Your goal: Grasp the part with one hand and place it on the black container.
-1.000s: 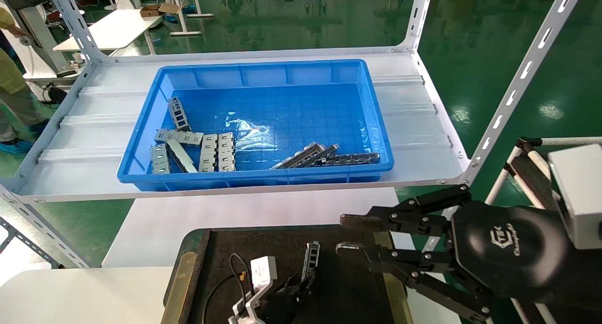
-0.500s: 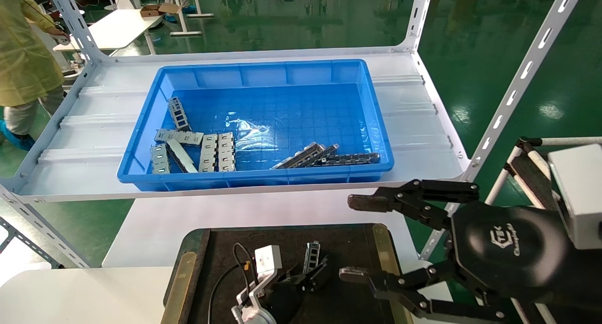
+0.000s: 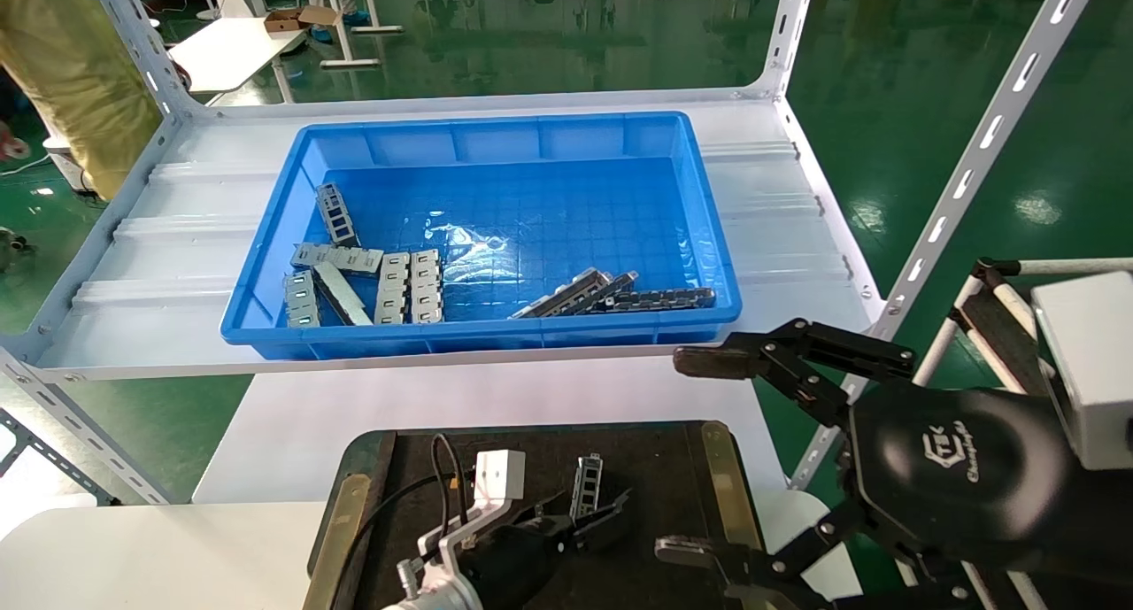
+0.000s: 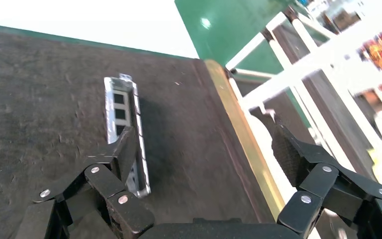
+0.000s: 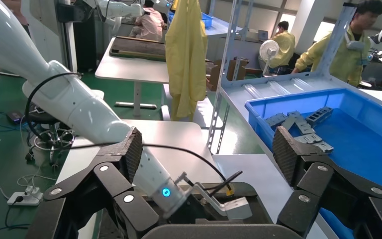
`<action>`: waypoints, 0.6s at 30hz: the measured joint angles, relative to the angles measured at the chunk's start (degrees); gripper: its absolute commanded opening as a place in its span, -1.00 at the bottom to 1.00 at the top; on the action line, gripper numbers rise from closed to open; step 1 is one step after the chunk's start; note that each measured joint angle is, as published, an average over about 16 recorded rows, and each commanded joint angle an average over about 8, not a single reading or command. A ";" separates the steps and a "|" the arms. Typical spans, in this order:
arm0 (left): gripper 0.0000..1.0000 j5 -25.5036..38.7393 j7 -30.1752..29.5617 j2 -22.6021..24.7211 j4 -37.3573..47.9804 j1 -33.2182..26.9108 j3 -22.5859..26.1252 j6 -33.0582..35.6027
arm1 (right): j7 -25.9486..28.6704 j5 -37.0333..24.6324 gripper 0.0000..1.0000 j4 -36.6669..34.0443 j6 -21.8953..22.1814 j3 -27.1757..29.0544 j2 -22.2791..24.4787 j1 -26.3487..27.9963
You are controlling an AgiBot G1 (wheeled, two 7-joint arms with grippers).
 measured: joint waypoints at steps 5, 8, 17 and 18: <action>1.00 -0.60 3.67 -4.58 -3.83 0.69 -2.38 6.59 | -0.01 0.01 1.00 0.00 0.01 -0.02 0.01 0.00; 1.00 -1.55 6.53 -7.18 -5.69 1.24 -4.01 10.60 | -0.01 0.02 1.00 0.00 0.01 -0.02 0.01 0.01; 1.00 -7.70 18.00 -13.98 -8.88 3.32 -10.39 23.89 | -0.03 0.04 1.00 0.00 0.02 -0.05 0.02 0.01; 1.00 -8.70 19.51 -14.59 -8.92 3.58 -11.24 25.55 | -0.03 0.04 1.00 0.00 0.02 -0.05 0.02 0.01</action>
